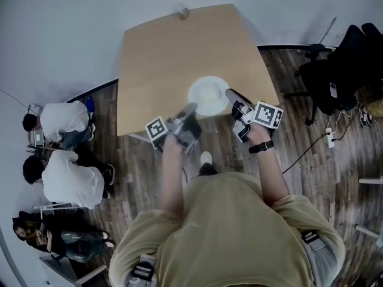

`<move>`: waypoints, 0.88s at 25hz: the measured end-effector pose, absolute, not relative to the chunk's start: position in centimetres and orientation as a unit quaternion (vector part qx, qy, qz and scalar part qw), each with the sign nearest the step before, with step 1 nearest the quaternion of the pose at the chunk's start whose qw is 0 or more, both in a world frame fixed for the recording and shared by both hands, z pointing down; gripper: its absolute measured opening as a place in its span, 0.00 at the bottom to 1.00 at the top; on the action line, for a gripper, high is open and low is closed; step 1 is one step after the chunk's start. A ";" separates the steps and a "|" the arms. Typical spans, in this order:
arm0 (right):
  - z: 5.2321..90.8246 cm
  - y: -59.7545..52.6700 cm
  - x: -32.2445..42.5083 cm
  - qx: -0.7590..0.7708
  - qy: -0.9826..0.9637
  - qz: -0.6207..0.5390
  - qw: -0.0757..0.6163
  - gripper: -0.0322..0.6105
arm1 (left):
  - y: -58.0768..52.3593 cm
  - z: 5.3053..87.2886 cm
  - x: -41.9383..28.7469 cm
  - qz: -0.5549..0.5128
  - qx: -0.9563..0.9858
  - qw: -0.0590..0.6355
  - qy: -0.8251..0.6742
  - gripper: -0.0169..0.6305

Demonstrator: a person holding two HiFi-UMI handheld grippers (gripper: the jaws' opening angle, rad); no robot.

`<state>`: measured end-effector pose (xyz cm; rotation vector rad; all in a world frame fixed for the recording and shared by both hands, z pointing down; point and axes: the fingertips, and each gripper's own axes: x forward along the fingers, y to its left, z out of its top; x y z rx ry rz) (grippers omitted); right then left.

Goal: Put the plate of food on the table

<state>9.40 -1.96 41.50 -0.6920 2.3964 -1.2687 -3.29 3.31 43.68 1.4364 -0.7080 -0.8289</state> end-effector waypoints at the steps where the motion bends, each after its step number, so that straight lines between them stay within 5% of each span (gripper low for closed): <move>1: 41.3 -2.8 8.4 -0.245 0.853 -0.430 0.167 0.18 | 2.3 43.7 -4.1 -0.361 0.624 0.622 -0.306 0.06; 9: 42.7 -10.2 -4.2 -0.285 0.883 -0.356 0.111 0.22 | -5.6 44.9 -16.4 -0.354 0.616 0.636 -0.302 0.06; 22: 46.1 -11.1 -4.7 -0.322 0.869 -0.360 0.107 0.21 | -6.8 48.3 -16.8 -0.335 0.629 0.637 -0.293 0.06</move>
